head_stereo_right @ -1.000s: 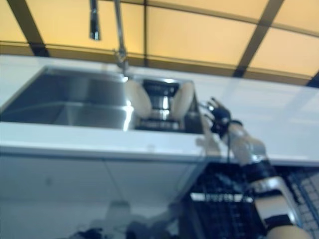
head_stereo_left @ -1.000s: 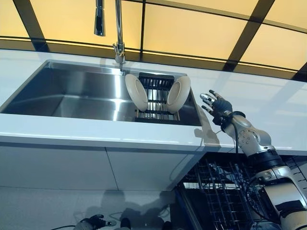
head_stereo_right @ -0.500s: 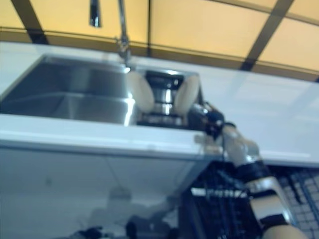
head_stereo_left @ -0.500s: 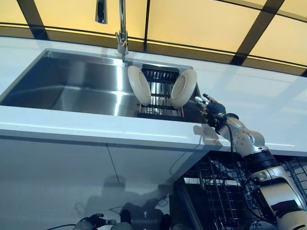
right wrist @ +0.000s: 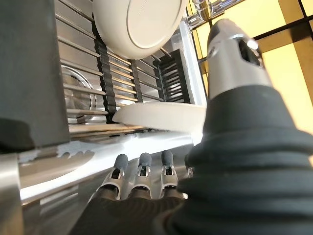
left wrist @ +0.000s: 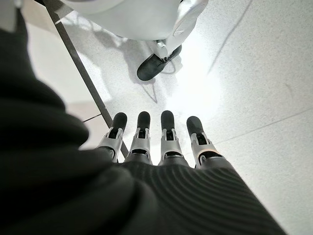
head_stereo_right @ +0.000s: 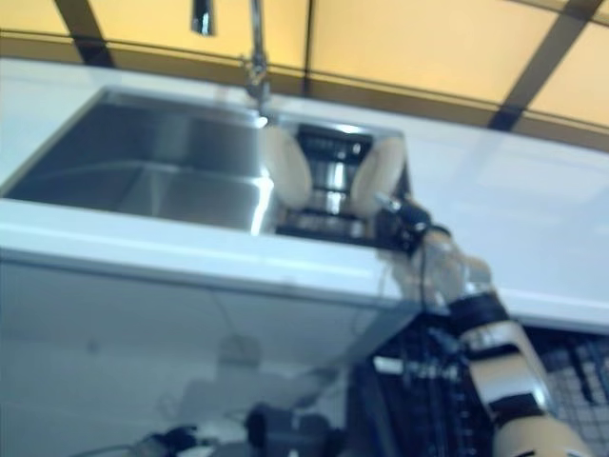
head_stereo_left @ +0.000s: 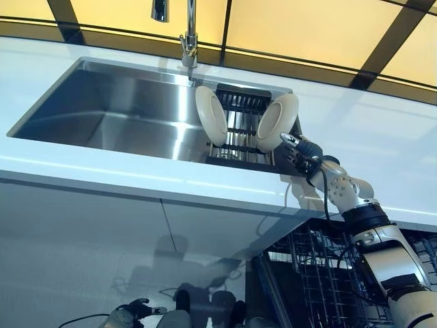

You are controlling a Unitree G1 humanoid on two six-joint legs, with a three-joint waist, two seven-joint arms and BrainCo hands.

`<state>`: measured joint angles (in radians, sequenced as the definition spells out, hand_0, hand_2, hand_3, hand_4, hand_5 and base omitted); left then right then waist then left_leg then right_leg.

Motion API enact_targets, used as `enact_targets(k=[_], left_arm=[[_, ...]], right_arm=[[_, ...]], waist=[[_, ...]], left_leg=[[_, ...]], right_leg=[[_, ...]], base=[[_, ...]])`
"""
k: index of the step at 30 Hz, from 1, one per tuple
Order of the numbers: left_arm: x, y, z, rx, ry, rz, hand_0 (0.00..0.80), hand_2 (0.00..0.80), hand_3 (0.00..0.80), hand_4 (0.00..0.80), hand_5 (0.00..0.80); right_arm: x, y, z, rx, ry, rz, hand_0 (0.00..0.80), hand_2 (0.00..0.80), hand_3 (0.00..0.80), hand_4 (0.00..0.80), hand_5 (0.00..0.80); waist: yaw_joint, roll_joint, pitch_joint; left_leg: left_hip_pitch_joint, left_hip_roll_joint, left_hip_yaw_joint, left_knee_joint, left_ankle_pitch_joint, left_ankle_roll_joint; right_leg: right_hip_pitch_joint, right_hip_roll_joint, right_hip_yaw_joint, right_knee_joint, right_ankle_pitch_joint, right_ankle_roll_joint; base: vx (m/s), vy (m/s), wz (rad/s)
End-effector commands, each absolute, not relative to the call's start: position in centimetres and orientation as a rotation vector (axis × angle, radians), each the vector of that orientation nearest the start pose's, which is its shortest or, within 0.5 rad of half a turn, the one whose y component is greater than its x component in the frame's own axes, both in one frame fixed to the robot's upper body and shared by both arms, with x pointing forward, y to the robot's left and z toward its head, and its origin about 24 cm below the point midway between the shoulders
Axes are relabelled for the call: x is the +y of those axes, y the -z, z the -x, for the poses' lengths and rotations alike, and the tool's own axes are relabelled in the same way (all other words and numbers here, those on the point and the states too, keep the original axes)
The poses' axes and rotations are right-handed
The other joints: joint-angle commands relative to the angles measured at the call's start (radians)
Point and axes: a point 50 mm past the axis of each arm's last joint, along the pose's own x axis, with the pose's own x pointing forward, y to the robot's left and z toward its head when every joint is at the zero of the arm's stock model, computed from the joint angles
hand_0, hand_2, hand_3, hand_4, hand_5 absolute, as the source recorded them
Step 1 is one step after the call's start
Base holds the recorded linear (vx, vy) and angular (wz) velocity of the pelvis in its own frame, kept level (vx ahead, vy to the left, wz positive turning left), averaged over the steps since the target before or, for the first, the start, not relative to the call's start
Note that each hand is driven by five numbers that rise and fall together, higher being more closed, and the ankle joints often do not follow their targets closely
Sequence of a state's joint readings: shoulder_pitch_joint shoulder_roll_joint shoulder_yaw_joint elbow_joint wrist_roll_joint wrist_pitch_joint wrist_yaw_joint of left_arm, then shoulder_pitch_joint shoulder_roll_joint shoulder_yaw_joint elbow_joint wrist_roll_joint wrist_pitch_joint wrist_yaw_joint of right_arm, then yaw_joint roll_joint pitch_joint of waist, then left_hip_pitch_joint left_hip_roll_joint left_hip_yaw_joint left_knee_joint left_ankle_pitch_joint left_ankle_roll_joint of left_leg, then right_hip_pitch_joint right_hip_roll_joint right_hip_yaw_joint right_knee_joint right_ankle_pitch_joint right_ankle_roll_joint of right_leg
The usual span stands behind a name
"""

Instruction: Take plates into dishwasher

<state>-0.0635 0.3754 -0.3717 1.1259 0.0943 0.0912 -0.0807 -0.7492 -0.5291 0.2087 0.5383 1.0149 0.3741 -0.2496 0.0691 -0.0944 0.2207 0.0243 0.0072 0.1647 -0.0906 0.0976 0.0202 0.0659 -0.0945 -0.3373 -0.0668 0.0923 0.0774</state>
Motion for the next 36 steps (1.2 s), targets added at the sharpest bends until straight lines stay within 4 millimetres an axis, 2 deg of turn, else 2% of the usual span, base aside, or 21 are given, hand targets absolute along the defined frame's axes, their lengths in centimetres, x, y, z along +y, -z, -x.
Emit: enact_targets(k=[1,9,18,30,36], left_arm=[[25.5,14.3,-13.1,1.195,0.251,-0.629,0.0,0.0,0.0,0.0,0.0],[25.3,14.5,-12.5,1.203,0.256,-0.622,0.0,0.0,0.0,0.0,0.0],[25.1,14.5,-12.5,1.192,0.265,-0.616,0.0,0.0,0.0,0.0,0.0],[24.6,14.7,-12.4,1.189,0.274,-0.603,0.0,0.0,0.0,0.0,0.0],[24.4,14.6,-12.7,1.185,0.28,-0.602,0.0,0.0,0.0,0.0,0.0]], right_arm=[[-21.4,-20.1,-39.3,0.054,0.08,-0.366,0.0,0.0,0.0,0.0,0.0],[-22.9,-21.2,-39.5,0.028,0.16,-0.369,0.0,0.0,0.0,0.0,0.0],[-24.1,-21.5,-39.5,0.015,0.227,-0.375,0.0,0.0,0.0,0.0,0.0],[-25.1,-21.5,-39.4,0.008,0.326,-0.403,0.0,0.0,0.0,0.0,0.0],[-25.4,-22.5,-39.5,-0.013,0.36,-0.412,0.0,0.0,0.0,0.0,0.0]], waist=[[0.045,0.043,0.011],[0.058,0.055,0.02],[0.063,0.064,0.034],[0.063,0.082,0.046],[0.07,0.086,0.059]], left_leg=[[0.041,-0.051,-0.021,0.003,-0.183,0.058],[0.039,-0.053,-0.035,0.012,-0.184,0.057],[0.034,-0.054,-0.043,0.022,-0.187,0.059],[0.033,-0.059,-0.05,0.028,-0.19,0.064],[0.022,-0.06,-0.057,0.038,-0.191,0.064]], right_leg=[[-0.049,0.016,-0.005,0.154,-0.157,0.016],[-0.051,0.007,-0.019,0.176,-0.161,0.012],[-0.061,-0.004,-0.029,0.203,-0.16,0.01],[-0.074,-0.017,-0.031,0.229,-0.156,0.008],[-0.082,-0.02,-0.034,0.238,-0.159,0.005]], base=[[0.042,-0.004,0.1],[0.038,-0.004,0.05],[0.006,0.001,0.02],[0.006,0.003,0.02],[0.0,0.0,0.0]])
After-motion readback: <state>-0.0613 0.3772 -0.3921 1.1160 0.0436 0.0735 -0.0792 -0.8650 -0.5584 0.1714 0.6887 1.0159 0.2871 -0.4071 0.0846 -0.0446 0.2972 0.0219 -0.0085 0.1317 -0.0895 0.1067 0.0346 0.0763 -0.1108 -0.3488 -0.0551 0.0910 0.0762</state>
